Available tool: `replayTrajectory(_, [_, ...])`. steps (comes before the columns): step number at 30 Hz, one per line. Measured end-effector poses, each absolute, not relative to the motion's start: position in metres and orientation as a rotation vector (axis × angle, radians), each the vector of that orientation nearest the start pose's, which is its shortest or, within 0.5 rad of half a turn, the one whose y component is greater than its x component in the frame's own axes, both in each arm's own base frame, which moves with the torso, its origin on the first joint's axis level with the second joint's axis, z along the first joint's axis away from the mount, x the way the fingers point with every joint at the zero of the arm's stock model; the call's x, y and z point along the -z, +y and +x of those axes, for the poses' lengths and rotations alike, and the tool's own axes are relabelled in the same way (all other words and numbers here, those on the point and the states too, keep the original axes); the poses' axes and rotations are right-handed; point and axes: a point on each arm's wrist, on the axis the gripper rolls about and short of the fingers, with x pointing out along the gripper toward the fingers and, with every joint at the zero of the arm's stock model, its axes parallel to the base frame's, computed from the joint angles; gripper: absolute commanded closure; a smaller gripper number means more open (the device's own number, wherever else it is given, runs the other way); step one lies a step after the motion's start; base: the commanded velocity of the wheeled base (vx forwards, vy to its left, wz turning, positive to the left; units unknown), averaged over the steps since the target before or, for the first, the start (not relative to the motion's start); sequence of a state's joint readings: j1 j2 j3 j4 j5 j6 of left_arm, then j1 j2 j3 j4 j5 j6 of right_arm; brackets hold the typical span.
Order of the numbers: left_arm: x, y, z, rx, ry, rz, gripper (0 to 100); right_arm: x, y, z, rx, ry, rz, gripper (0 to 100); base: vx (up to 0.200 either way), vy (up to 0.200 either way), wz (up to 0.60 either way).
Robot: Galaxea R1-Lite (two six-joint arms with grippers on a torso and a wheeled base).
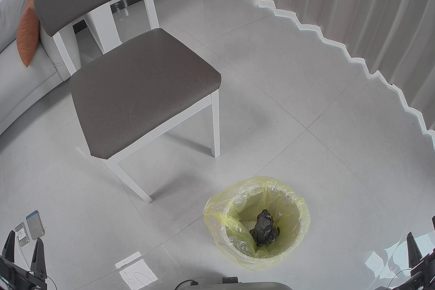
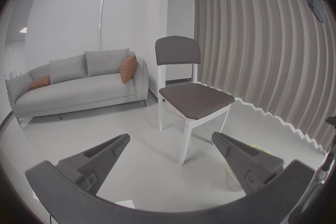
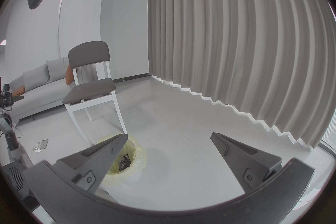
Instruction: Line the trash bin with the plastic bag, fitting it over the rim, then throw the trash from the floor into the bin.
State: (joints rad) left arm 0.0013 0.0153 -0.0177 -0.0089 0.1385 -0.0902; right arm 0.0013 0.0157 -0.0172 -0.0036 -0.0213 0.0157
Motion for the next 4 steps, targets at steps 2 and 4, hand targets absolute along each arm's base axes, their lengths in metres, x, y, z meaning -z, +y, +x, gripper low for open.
replayTrajectory(2, [-0.0816,0.0031,-0.0231,-0.139,-0.017,-0.091,0,-0.0811,-0.0006,-0.0229,0.022,-0.007,0.02,0,0.0,0.0,0.0])
replayTrajectory(4, [-0.0816,0.0031,-0.0231,-0.139,-0.017,-0.091,0,-0.0812,-0.0006,-0.0229,0.023,-0.007,0.023,0,0.0,0.0,0.0])
